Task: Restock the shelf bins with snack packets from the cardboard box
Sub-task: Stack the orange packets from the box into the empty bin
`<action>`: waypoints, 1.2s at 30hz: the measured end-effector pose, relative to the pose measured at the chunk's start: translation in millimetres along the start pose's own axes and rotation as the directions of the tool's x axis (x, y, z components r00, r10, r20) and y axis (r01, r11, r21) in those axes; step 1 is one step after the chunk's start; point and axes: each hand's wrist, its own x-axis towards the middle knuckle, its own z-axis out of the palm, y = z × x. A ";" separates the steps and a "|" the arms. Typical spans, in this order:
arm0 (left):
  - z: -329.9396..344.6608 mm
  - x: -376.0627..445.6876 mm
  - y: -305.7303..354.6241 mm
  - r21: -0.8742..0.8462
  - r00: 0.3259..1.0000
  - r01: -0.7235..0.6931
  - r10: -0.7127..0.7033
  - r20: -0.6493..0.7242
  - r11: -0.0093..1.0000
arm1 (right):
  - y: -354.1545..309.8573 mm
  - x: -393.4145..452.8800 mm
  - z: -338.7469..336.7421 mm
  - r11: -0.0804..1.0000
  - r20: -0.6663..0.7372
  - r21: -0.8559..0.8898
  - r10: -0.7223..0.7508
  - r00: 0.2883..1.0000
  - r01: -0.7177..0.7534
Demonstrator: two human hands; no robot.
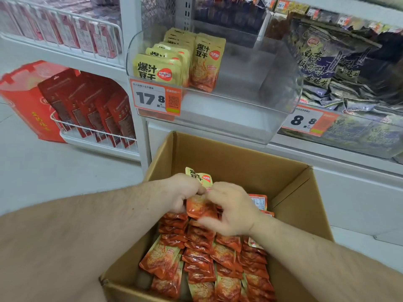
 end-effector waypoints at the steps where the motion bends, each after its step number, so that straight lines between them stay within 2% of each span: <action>1: -1.0 4.4 -0.4 -0.009 1.000 -0.031 0.031 -0.002 0.999 | 10.6 -5.2 0.3 0.989 -0.021 -0.005 0.146 0.989 -0.147; 2: -2.1 2.3 1.3 -0.005 0.999 -0.045 0.045 0.003 0.999 | 30.5 -13.7 1.8 0.936 -0.058 -0.033 0.349 0.935 -0.351; 3: -4.2 4.9 1.6 -0.011 0.998 -0.058 0.058 0.025 0.998 | 54.1 -26.5 2.9 0.820 -0.051 -0.101 0.561 0.826 -0.563; 4: -5.9 4.9 2.7 -0.005 0.997 -0.071 0.072 0.039 0.997 | 75.4 -42.1 5.1 0.658 0.016 -0.178 0.745 0.667 -0.731; 5: -6.5 4.5 4.2 -0.017 0.995 -0.083 0.084 0.059 0.996 | 91.5 -58.0 8.0 0.491 0.094 -0.255 0.870 0.484 -0.833; 6: -6.7 2.3 6.6 -0.021 0.994 -0.085 0.086 0.066 0.996 | 105.4 -74.1 14.2 0.358 0.151 -0.314 0.933 0.326 -0.879; 7: -7.2 4.9 7.3 -0.014 0.994 -0.090 0.091 0.068 0.996 | 114.8 -87.2 20.0 0.264 0.191 -0.348 0.959 0.208 -0.900; 9: -6.3 6.7 8.5 0.038 0.994 -0.089 0.086 0.073 0.995 | 128.3 -107.2 30.6 0.160 0.219 -0.368 0.972 0.082 -0.916; 11: -7.4 9.6 9.8 0.071 0.995 -0.071 0.066 0.073 0.995 | 134.2 -116.1 40.5 0.109 0.227 -0.365 0.974 0.025 -0.925; 14: -9.4 13.2 10.2 0.106 0.996 -0.047 0.039 0.074 0.993 | 132.4 -120.5 51.7 0.116 0.208 -0.395 0.978 0.035 -0.911; 17: -11.1 16.9 10.3 0.132 0.997 -0.037 0.029 0.066 0.991 | 123.4 -115.3 50.9 0.164 0.156 -0.553 0.984 0.092 -0.817; 21: -13.7 14.3 12.1 0.140 0.998 -0.019 0.011 0.059 0.990 | 107.8 -88.0 31.0 0.312 0.288 -0.738 0.948 0.139 -0.599; 22: -14.9 12.8 12.6 0.135 0.998 -0.017 0.009 0.057 0.991 | 101.5 -76.6 24.1 0.355 0.315 -0.750 0.934 0.170 -0.558; 24: -17.3 10.7 13.4 0.114 0.998 -0.034 0.027 0.064 0.993 | 83.7 -53.1 7.4 0.429 0.293 -0.726 0.900 0.323 -0.537; 26: -20.5 6.4 13.6 0.070 0.996 -0.063 0.058 0.073 0.996 | 66.5 -36.5 -6.2 0.505 0.134 -0.664 0.806 0.576 -0.552; 27: -22.2 3.9 13.8 0.047 0.994 -0.076 0.072 0.076 0.996 | 57.5 -30.9 -11.9 0.568 0.017 -0.616 0.702 0.711 -0.546; 28: -24.2 0.7 14.2 0.025 0.994 -0.083 0.081 0.075 0.996 | 49.0 -26.5 -16.9 0.640 -0.109 -0.565 0.569 0.815 -0.521; 29: -26.2 -2.6 14.3 -0.005 0.993 -0.087 0.087 0.076 0.996 | 41.5 -23.3 -21.0 0.718 -0.238 -0.504 0.419 0.876 -0.480; 30: -28.3 -6.5 14.4 -0.035 0.994 -0.084 0.086 0.074 0.996 | 32.5 -18.4 -26.1 0.795 -0.332 -0.444 0.283 0.900 -0.414; 32: -31.1 -14.2 15.3 -0.098 0.992 -0.064 0.074 0.101 0.993 | 16.6 -7.1 -32.5 0.883 -0.415 -0.381 0.102 0.904 -0.275; 36: -26.1 -27.4 17.2 -0.202 0.986 -0.052 0.082 0.145 0.978 | -9.9 9.4 -30.9 0.908 -0.373 -0.408 -0.066 0.926 -0.100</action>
